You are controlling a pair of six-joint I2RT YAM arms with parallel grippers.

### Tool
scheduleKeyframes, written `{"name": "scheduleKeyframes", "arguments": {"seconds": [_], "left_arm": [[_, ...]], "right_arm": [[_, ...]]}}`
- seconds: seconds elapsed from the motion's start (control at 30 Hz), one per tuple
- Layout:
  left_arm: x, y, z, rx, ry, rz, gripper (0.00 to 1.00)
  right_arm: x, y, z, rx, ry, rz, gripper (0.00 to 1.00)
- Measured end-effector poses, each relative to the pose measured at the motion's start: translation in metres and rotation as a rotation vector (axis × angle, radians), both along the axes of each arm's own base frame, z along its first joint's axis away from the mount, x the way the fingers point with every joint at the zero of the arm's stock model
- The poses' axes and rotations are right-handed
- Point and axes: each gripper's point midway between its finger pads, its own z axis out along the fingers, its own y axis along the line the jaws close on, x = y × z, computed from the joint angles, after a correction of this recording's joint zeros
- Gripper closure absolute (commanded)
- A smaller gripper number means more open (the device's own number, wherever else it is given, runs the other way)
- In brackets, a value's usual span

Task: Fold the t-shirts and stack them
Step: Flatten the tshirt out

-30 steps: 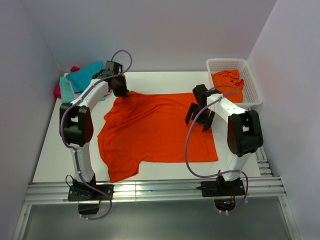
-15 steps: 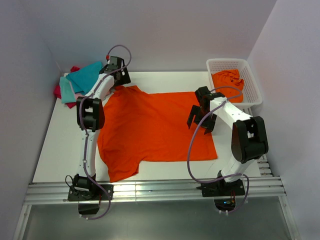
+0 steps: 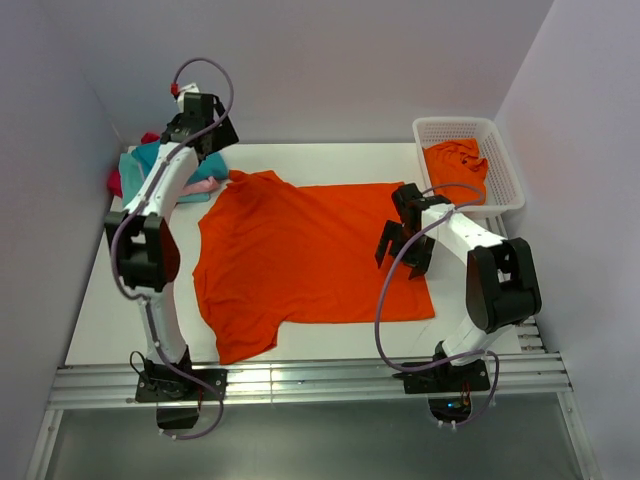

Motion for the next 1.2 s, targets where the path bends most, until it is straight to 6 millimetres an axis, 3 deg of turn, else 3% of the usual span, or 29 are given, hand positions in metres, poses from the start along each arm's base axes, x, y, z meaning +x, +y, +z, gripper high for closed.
{"name": "scheduleKeyframes", "arguments": {"seconds": [0.07,0.17,0.23,0.43,0.5,0.53,0.67,0.73,0.87,1.07,1.2], "left_arm": [[-0.018,-0.001,0.011,-0.015,-0.02,-0.015,0.04],[-0.037,-0.008,0.0,-0.047,0.013,-0.059,0.09],[-0.039,-0.017,-0.024,-0.071,0.061,-0.094,0.11],[-0.042,-0.043,-0.139,-0.123,0.298,-0.174,0.12],[-0.044,-0.048,-0.166,-0.13,0.365,-0.185,0.12],[-0.041,-0.049,-0.17,-0.122,0.375,-0.184,0.12],[-0.017,-0.059,-0.149,-0.133,0.309,-0.204,0.12],[-0.018,-0.059,-0.15,-0.124,0.315,-0.198,0.12],[-0.043,-0.04,-0.177,-0.045,0.398,-0.144,0.12],[-0.099,-0.017,-0.181,0.02,0.481,-0.093,0.13],[-0.101,-0.014,-0.171,0.034,0.503,-0.078,0.12]], "right_arm": [[0.003,0.002,0.0,0.008,-0.009,-0.004,0.12],[0.007,0.004,-0.001,0.018,-0.019,-0.009,0.12],[0.009,0.005,-0.001,0.024,-0.027,-0.009,0.12],[0.013,0.007,-0.001,0.032,-0.041,-0.015,0.12],[0.011,0.007,-0.003,0.032,-0.041,-0.015,0.12],[0.01,0.006,-0.004,0.031,-0.04,-0.015,0.12],[-0.006,0.002,-0.01,0.025,-0.02,-0.016,0.12],[-0.011,0.001,-0.01,0.023,-0.018,-0.016,0.12],[-0.014,0.0,-0.008,0.024,-0.031,-0.016,0.12],[-0.014,0.0,-0.008,0.027,-0.037,-0.016,0.12],[-0.011,0.001,-0.006,0.031,-0.044,-0.015,0.12]]}}
